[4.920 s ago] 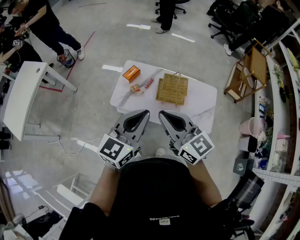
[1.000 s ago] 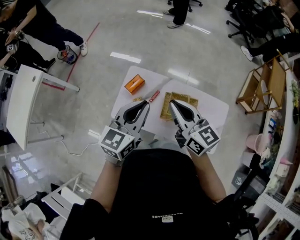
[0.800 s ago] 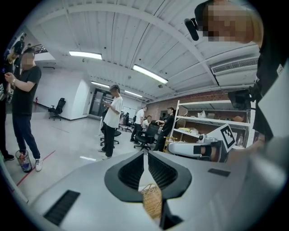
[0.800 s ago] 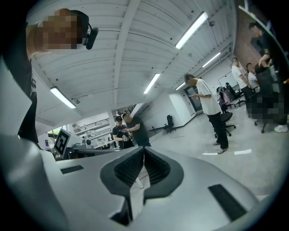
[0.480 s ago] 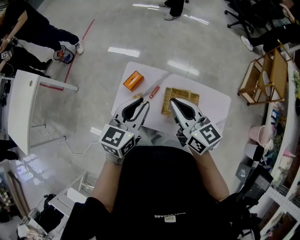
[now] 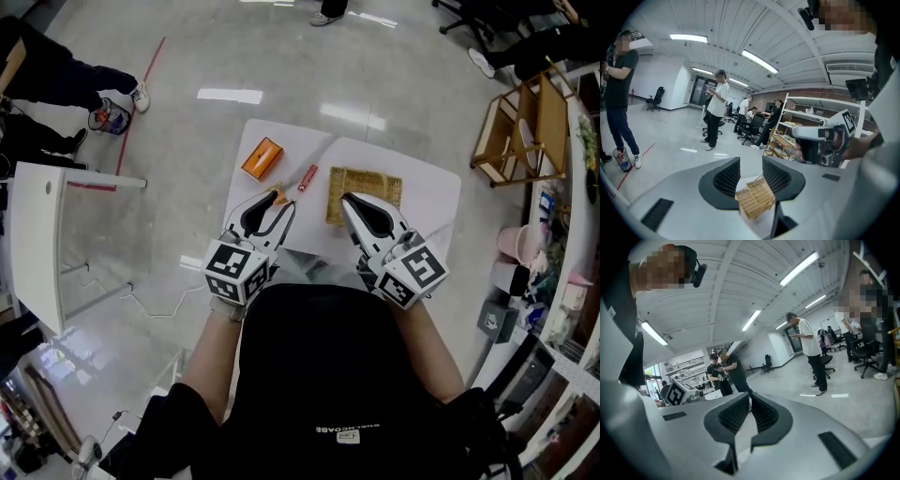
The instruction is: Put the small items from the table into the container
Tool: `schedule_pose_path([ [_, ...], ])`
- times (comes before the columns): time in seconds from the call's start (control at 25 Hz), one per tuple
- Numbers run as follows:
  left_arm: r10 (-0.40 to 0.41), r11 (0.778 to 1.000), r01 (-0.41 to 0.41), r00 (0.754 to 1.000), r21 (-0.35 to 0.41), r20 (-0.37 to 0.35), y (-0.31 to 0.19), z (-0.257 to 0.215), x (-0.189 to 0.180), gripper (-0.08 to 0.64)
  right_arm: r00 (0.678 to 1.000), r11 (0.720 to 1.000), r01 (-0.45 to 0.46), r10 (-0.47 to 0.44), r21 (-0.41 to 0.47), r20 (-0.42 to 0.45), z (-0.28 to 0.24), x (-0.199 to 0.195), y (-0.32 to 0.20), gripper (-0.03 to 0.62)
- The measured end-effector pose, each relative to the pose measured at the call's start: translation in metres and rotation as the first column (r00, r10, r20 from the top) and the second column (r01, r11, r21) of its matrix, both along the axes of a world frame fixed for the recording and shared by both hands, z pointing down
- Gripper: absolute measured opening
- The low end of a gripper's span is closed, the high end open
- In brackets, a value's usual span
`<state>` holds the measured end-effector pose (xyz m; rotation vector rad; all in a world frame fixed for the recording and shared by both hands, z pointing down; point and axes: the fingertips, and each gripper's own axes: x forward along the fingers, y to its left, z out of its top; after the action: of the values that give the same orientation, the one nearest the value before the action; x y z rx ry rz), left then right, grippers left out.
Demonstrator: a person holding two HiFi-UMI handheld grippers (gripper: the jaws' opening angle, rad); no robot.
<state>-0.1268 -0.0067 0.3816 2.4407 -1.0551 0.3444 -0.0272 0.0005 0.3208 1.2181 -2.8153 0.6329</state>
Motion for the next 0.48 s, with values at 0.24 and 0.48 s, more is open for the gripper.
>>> schedule_pose_path([
  [0.24, 0.065, 0.993, -0.06, 0.997, -0.1, 0.041, -0.013, 0.048, -0.016, 0.147, 0.998, 0.999, -0.043, 0.041, -0.034, -0.039, 0.01, -0.014, -0.011, 0.011],
  [0.48, 0.13, 0.978, -0.111, 0.986, -0.176, 0.103, -0.026, 0.1, -0.031, 0.16, 0.994, 0.993, -0.094, 0.089, -0.072, -0.066, 0.025, -0.017, -0.021, 0.011],
])
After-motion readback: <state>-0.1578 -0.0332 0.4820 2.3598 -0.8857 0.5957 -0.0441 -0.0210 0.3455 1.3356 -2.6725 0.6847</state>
